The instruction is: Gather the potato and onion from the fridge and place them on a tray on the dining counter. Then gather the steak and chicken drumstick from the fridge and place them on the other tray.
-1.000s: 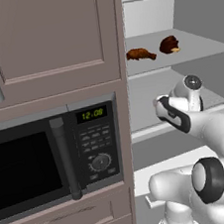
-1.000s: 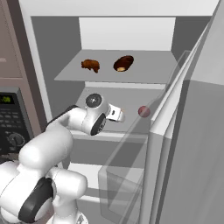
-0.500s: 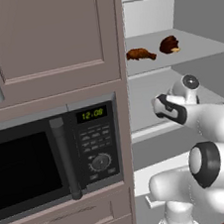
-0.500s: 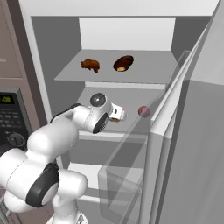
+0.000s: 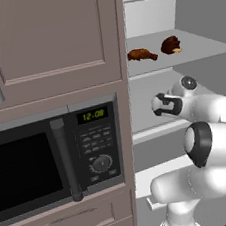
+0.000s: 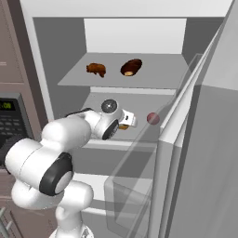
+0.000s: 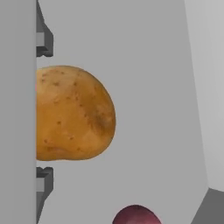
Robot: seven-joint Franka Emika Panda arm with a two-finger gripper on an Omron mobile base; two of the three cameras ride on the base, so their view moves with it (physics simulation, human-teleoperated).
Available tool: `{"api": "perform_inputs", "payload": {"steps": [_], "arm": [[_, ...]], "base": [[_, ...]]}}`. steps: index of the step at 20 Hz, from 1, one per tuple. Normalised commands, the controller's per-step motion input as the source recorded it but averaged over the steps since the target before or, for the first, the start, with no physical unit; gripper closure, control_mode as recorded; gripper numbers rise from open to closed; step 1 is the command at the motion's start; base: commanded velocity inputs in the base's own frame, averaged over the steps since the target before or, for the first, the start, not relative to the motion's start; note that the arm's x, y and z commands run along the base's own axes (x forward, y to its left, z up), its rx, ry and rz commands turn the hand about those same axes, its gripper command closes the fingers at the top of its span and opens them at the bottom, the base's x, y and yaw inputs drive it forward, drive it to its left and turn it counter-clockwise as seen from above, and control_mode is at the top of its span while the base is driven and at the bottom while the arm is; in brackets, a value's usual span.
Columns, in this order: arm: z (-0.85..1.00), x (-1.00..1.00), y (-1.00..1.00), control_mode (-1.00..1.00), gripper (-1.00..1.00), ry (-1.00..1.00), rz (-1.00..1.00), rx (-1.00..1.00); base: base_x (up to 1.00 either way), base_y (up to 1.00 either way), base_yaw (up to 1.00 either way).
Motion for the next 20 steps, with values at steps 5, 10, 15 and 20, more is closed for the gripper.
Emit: {"api": "perform_inputs", "payload": {"steps": [5,10,15,20], "arm": [[-0.24,0.31,0.0,-1.0,-1.0,0.0,0.0,0.0],[-0.34,0.28,-0.01,-1.0,-1.0,0.03,0.0,0.0],[-0.48,-0.01,0.0,-1.0,1.0,0.1,0.0,0.0],[-0.45,-0.38,0.0,-1.0,1.0,0.01,0.0,0.0]], "base": [[0.0,0.0,0.0],[0.0,0.0,0.0],[0.0,0.0,0.0],[0.0,0.0,0.0]]}}
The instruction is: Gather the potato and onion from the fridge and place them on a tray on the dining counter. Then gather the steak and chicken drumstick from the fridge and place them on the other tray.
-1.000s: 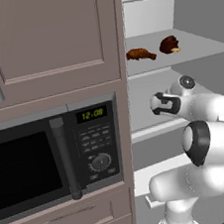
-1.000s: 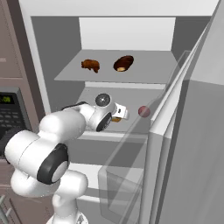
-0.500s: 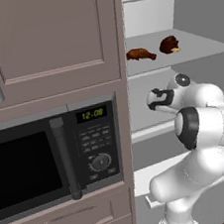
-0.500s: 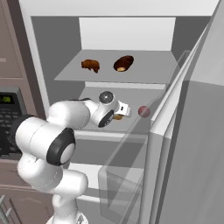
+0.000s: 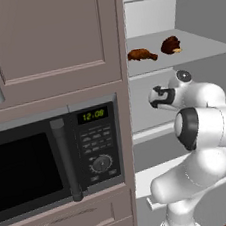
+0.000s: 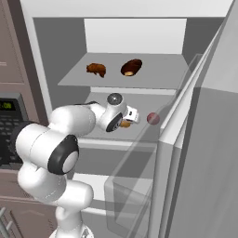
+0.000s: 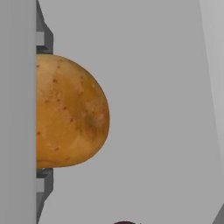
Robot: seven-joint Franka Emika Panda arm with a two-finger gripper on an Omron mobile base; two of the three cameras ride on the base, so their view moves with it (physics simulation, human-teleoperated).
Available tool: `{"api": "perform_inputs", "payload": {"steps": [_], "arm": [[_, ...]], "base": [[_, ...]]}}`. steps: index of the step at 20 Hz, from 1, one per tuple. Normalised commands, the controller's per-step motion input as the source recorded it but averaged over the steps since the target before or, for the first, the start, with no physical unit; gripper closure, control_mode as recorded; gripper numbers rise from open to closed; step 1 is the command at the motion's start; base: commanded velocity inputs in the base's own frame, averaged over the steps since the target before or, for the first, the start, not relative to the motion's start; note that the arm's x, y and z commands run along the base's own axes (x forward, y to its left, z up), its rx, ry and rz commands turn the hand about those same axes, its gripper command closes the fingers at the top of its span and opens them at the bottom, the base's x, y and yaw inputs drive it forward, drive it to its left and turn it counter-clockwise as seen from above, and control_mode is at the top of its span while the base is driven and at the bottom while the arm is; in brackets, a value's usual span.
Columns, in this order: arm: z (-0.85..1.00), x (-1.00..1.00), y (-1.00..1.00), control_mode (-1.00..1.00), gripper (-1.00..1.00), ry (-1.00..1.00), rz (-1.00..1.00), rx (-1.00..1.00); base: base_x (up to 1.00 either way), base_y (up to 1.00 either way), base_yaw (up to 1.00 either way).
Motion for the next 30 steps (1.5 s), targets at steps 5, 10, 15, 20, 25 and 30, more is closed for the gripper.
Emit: {"api": "perform_inputs", "payload": {"steps": [5,10,15,20,25,30], "arm": [[-0.22,-0.67,0.0,-1.0,1.0,-0.05,0.0,0.03],[0.41,-0.61,0.01,-1.0,1.0,-0.04,0.0,0.01],[0.61,-0.8,0.06,-1.0,1.0,-0.07,-0.07,0.0],[0.75,-0.88,0.0,-1.0,1.0,0.06,-0.03,0.0],[0.81,-0.82,0.3,-1.0,1.0,0.19,0.05,0.0],[0.44,-0.84,0.37,-1.0,1.0,-0.12,0.07,-0.01]], "base": [[0.0,0.0,0.0],[0.0,0.0,0.0],[0.0,0.0,0.0],[0.0,0.0,0.0],[0.0,0.0,0.0],[0.0,0.0,0.0]]}}
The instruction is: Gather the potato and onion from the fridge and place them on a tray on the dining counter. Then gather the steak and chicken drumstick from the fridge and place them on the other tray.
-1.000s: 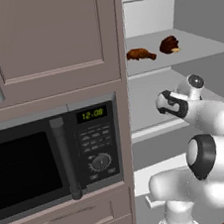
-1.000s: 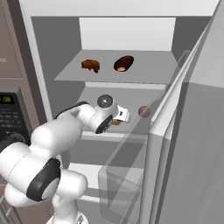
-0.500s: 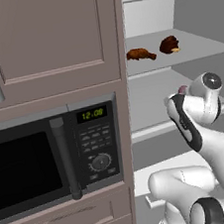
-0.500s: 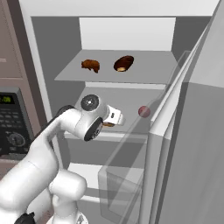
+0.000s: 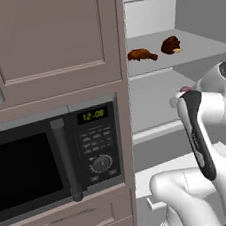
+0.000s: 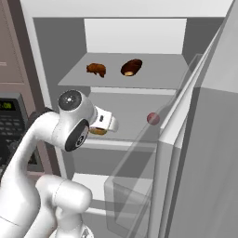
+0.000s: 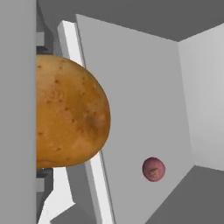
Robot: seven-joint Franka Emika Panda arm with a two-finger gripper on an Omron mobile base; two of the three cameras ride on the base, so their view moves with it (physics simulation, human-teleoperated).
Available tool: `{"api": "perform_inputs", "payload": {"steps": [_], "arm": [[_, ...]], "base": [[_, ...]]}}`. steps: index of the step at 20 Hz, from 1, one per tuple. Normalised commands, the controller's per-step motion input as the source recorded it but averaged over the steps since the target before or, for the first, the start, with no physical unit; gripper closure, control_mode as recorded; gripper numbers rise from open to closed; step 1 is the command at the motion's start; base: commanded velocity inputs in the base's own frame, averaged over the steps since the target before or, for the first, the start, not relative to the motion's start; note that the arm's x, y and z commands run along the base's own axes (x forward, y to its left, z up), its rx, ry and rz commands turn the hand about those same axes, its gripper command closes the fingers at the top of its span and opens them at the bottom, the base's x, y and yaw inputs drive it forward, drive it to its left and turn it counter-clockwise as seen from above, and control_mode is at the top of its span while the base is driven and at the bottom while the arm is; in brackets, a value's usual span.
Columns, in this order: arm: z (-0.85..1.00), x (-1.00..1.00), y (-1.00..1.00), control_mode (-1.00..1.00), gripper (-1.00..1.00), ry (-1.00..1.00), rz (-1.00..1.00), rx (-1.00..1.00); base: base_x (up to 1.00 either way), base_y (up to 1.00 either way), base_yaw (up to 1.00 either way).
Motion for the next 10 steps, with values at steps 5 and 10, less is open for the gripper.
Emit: {"api": "perform_inputs", "payload": {"steps": [5,10], "arm": [[0.48,-0.94,0.45,-1.0,1.0,-0.28,0.03,-0.01],[0.81,-0.82,0.67,-1.0,1.0,-0.08,0.01,-0.05]], "base": [[0.0,0.0,0.0],[0.0,0.0,0.0]]}}
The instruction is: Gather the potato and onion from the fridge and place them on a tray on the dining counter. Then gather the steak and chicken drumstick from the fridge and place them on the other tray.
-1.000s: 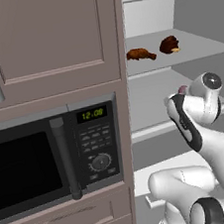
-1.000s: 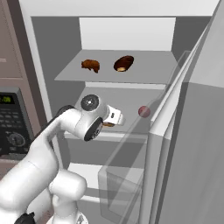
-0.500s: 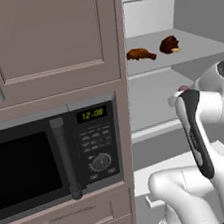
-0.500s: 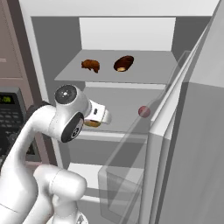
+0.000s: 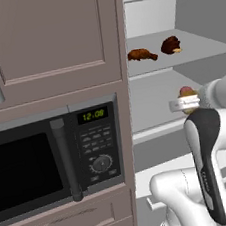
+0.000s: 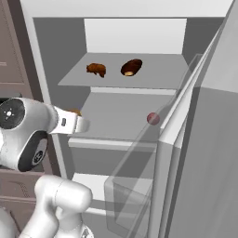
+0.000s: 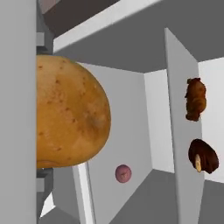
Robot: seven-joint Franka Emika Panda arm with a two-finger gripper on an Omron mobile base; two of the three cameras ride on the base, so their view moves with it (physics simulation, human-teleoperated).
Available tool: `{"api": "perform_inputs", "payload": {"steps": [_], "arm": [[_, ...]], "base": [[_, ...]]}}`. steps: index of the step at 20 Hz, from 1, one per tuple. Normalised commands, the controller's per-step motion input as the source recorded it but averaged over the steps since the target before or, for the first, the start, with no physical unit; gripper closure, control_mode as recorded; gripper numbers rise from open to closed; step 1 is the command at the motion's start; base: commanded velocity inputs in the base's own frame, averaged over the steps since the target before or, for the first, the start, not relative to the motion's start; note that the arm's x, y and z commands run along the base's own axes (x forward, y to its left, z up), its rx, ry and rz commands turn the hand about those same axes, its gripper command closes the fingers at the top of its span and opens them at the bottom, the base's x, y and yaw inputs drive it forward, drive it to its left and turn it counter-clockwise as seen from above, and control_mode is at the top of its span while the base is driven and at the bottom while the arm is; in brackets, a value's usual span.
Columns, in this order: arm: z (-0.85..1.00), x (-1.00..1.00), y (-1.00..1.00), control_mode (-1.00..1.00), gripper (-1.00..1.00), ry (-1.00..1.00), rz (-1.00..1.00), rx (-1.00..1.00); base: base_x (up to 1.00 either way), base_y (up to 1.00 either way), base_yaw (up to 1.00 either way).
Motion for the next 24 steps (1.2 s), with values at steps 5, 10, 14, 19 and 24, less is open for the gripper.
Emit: {"api": "perform_inputs", "payload": {"steps": [5,10,14,19,24], "arm": [[0.69,-0.69,0.35,1.0,1.0,-0.05,0.03,-0.01],[0.0,0.0,0.0,1.0,1.0,0.0,0.0,0.0],[0.0,0.0,0.0,1.0,1.0,0.0,0.0,0.0],[0.0,0.0,0.0,1.0,1.0,0.0,0.0,0.0],[0.0,0.0,0.0,1.0,1.0,0.0,0.0,0.0]], "base": [[-0.2,0.05,0.01],[-1.0,0.08,0.02],[-1.0,0.5,0.0],[-1.0,0.98,0.0],[-0.86,0.89,0.31]]}}
